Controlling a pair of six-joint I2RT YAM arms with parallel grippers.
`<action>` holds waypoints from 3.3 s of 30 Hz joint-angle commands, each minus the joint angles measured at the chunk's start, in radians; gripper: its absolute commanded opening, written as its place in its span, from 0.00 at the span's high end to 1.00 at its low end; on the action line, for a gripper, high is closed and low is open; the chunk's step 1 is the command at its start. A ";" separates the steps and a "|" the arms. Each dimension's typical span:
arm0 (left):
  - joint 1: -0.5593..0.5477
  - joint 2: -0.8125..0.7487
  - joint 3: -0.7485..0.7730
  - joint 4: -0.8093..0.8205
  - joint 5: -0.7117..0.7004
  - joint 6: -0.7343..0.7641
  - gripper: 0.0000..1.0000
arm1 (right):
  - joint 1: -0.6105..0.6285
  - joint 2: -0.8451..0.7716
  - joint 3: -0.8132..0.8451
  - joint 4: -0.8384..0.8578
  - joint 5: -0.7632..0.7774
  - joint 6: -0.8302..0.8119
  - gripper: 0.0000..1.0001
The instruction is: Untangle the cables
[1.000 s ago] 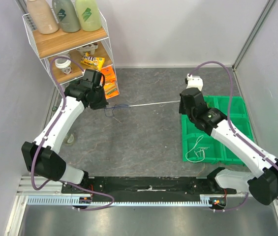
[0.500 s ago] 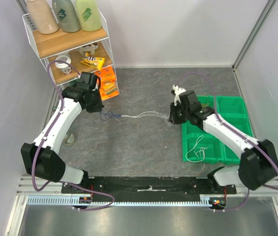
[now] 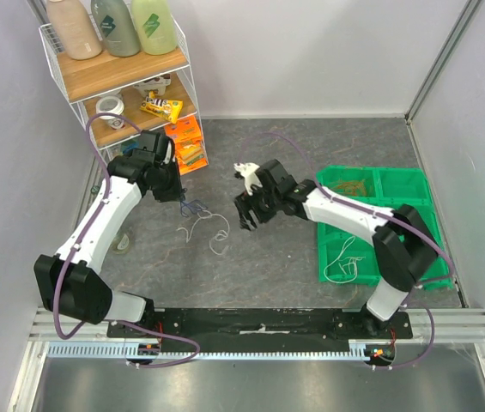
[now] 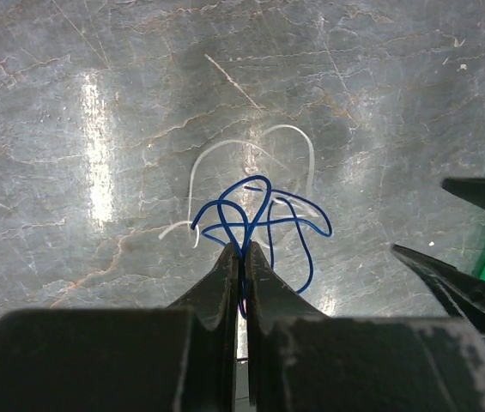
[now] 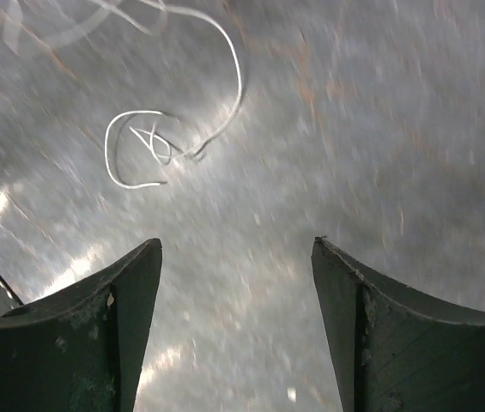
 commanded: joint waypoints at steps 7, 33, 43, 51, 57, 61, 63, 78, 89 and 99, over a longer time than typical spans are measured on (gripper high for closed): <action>0.002 -0.050 -0.005 0.025 0.033 0.024 0.99 | 0.123 0.116 0.068 0.456 0.010 0.033 0.25; 0.001 -0.032 0.027 -0.004 0.054 0.009 0.98 | 0.149 0.333 -0.110 1.155 0.008 0.081 0.47; 0.001 -0.040 0.012 -0.006 0.048 0.009 0.98 | 0.152 0.376 -0.041 1.149 0.019 0.076 0.55; 0.001 -0.041 0.011 -0.006 0.027 0.004 0.98 | 0.157 0.382 -0.021 1.131 -0.003 0.096 0.90; 0.001 -0.041 0.006 -0.024 -0.145 -0.034 0.98 | 0.154 0.206 -0.116 1.016 0.212 0.107 1.00; 0.001 -0.027 -0.005 -0.052 -0.282 -0.081 0.98 | 0.138 0.020 -0.164 0.834 0.382 0.142 1.00; 0.004 -0.018 -0.015 -0.067 -0.338 -0.100 0.98 | 0.134 -0.075 -0.178 0.732 0.470 0.171 1.00; 0.008 0.106 -0.170 0.014 -0.290 -0.089 0.98 | -0.067 -0.520 0.170 0.115 0.896 0.125 1.00; 0.008 0.166 -0.167 0.047 -0.225 -0.057 0.98 | -0.222 -0.470 0.599 -0.158 1.022 0.044 1.00; 0.007 0.163 -0.154 0.070 -0.167 -0.016 0.98 | -0.385 -0.352 0.822 -0.391 1.087 0.050 1.00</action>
